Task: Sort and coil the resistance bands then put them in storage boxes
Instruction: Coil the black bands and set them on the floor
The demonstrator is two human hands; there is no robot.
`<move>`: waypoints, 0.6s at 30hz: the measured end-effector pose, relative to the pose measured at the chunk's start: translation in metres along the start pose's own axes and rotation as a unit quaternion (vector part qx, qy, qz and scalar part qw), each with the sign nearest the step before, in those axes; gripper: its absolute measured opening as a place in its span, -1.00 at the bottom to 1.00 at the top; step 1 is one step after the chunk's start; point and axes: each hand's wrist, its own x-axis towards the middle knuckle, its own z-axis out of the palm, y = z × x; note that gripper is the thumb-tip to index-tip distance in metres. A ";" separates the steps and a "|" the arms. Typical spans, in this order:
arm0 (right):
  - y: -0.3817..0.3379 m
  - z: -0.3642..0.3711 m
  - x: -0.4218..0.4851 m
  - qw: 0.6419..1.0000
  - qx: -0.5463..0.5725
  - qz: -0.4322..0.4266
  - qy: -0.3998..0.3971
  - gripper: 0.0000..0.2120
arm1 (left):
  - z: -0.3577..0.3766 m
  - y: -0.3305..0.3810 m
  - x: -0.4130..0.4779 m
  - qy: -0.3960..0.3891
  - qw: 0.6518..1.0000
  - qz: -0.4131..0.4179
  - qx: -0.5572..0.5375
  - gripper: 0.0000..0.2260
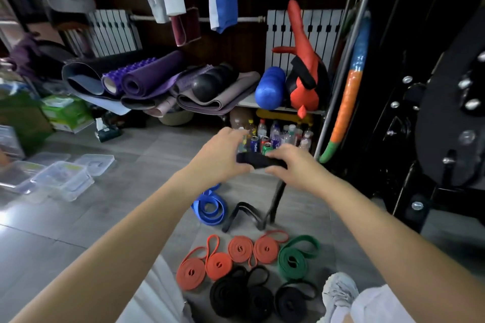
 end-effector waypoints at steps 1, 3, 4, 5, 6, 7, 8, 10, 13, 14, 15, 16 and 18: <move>-0.004 0.003 -0.003 1.000 -0.001 -0.011 -0.022 -0.75 | 0.002 0.005 -0.001 -0.017 0.998 0.031 0.052 -0.40; -0.011 0.010 -0.008 0.999 0.010 -0.025 -0.038 -0.73 | 0.011 0.014 -0.006 -0.058 0.989 0.064 0.120 -0.59; -0.013 0.012 -0.009 0.999 0.015 -0.028 -0.034 -0.73 | 0.015 0.017 -0.009 -0.067 0.987 0.063 0.135 -0.71; -0.013 0.013 -0.011 0.999 0.020 -0.026 -0.025 -0.75 | 0.020 0.018 -0.011 -0.068 0.988 0.053 0.130 -0.81; -0.012 0.014 -0.013 0.999 0.031 -0.018 -0.011 -0.77 | 0.023 0.016 -0.013 -0.062 0.991 0.039 0.110 -0.85; -0.011 0.014 -0.016 0.998 0.062 0.000 0.004 -0.78 | 0.025 0.015 -0.014 -0.056 0.995 0.021 0.077 -0.85; -0.008 0.014 -0.020 0.993 0.115 0.024 0.017 -0.75 | 0.025 0.013 -0.015 -0.053 0.998 0.003 0.030 -0.84; -0.003 0.014 -0.028 0.970 0.234 0.064 0.021 -0.67 | 0.024 0.009 -0.018 -0.048 0.990 -0.034 -0.125 -0.87; 0.000 0.020 -0.037 0.946 0.319 0.057 0.006 -0.77 | 0.025 0.008 -0.027 -0.070 0.937 -0.069 -0.334 -0.82; 0.000 0.023 -0.039 0.940 0.338 0.053 0.008 -0.77 | 0.028 0.007 -0.030 -0.070 0.919 -0.089 -0.379 -0.81; 0.000 0.027 -0.040 0.934 0.352 0.052 0.013 -0.75 | 0.031 0.006 -0.034 -0.062 0.898 -0.112 -0.422 -0.82; 0.001 0.031 -0.042 0.931 0.361 0.053 0.019 -0.73 | 0.035 0.004 -0.037 -0.047 0.872 -0.134 -0.469 -0.82; 0.002 0.041 -0.045 0.924 0.377 0.056 0.036 -0.67 | 0.039 -0.001 -0.043 -0.020 0.811 -0.164 -0.561 -0.82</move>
